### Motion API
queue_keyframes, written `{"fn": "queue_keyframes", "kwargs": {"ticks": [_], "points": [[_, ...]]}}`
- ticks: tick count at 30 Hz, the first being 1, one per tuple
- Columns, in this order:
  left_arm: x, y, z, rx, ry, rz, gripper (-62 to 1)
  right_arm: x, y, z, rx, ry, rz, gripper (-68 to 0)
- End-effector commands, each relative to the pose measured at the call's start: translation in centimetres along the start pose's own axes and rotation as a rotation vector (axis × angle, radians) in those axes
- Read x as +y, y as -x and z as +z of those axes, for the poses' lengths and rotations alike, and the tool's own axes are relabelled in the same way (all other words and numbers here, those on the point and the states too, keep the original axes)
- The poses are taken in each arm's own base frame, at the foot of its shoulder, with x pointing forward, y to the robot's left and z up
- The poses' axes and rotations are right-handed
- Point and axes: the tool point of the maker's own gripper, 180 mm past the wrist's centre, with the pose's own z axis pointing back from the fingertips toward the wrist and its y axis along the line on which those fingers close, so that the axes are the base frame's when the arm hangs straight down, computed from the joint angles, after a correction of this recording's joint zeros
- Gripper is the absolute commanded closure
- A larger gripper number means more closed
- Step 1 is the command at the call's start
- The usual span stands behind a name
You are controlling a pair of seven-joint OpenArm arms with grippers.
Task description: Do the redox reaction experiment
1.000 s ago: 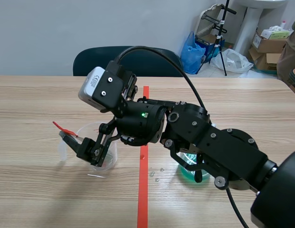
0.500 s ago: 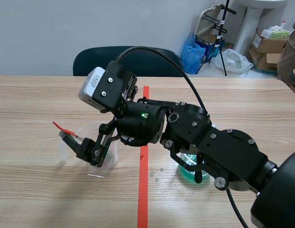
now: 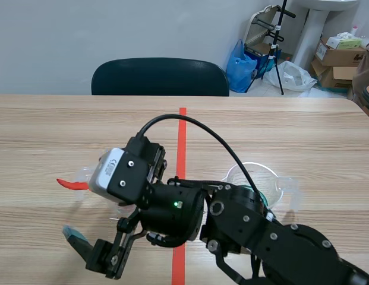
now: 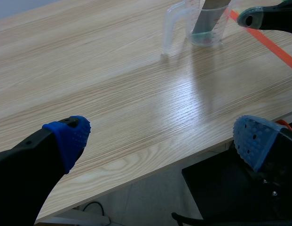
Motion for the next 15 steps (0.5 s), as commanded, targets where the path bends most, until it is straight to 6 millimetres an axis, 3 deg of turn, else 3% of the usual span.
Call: {"fn": "queue_keyframes", "kwargs": {"ticks": [1, 7, 15], "points": [[-0.4, -0.5, 0.0, -0.03, -0.018, 0.018, -62.3, -0.8, -1.8, 0.6, -0.048, 0.024, 0.04, -67.9], [-0.5, 0.0, 1.1, -0.038, -0.154, 0.019, -62.3, -0.8, -3.9, 3.6, -0.073, 0.098, 0.124, -67.9], [-2.2, -0.9, -0.6, -0.1, -0.239, -0.042, -62.3, -2.1, -6.2, 8.4, -0.083, 0.26, 0.096, -67.9]]}}
